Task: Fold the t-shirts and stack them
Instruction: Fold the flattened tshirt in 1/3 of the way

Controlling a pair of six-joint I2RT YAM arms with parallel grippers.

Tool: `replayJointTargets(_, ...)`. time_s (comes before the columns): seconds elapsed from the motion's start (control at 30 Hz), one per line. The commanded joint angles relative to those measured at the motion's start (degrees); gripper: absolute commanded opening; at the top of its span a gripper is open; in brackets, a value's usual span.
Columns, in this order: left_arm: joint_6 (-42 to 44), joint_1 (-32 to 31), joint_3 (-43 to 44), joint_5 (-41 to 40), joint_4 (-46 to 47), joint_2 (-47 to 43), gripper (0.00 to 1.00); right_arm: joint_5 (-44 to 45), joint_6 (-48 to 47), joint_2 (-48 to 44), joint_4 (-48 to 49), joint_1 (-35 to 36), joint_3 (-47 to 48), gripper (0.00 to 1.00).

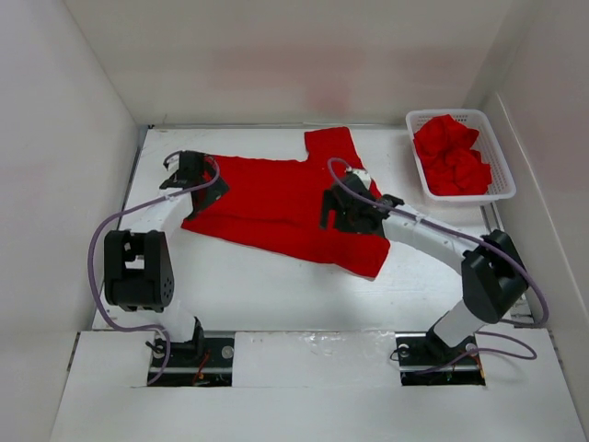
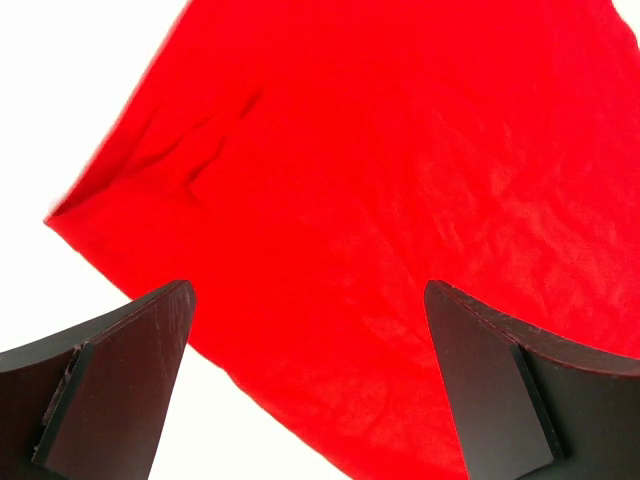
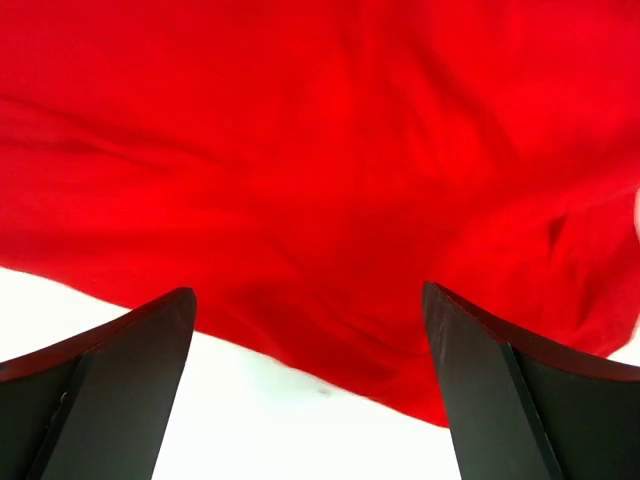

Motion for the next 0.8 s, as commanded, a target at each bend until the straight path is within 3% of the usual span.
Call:
replayJointTargets(0.0,-1.5,4.9,-2.5,4.7,3.0,-0.5,1.0,-8.0,0.3,2.0,6.1,-3.2,-5.1,1.0)
replayJointTargets(0.17,1.1,7.6,-2.6,4.2,5.5,-0.5,1.0,-11.0,-0.3,3.7,10.4,-7.1,-9.8,1.0)
replayJointTargets(0.3,2.0,7.6,-2.6,4.8,6.2,0.8,0.88,-11.7,-0.8,5.2,11.6,-9.9,-10.9,1.0)
replayJointTargets(0.5,3.1,7.6,-3.3,4.2,6.8,2.8,0.57,-13.8,-0.8,8.5,12.3,-12.4,-10.9,1.0)
replayJointTargets(0.77,3.1,7.6,-3.3,3.5,7.4,5.3,0.39,-14.3,-0.8,10.1,11.8,-13.5,-9.2,1.0)
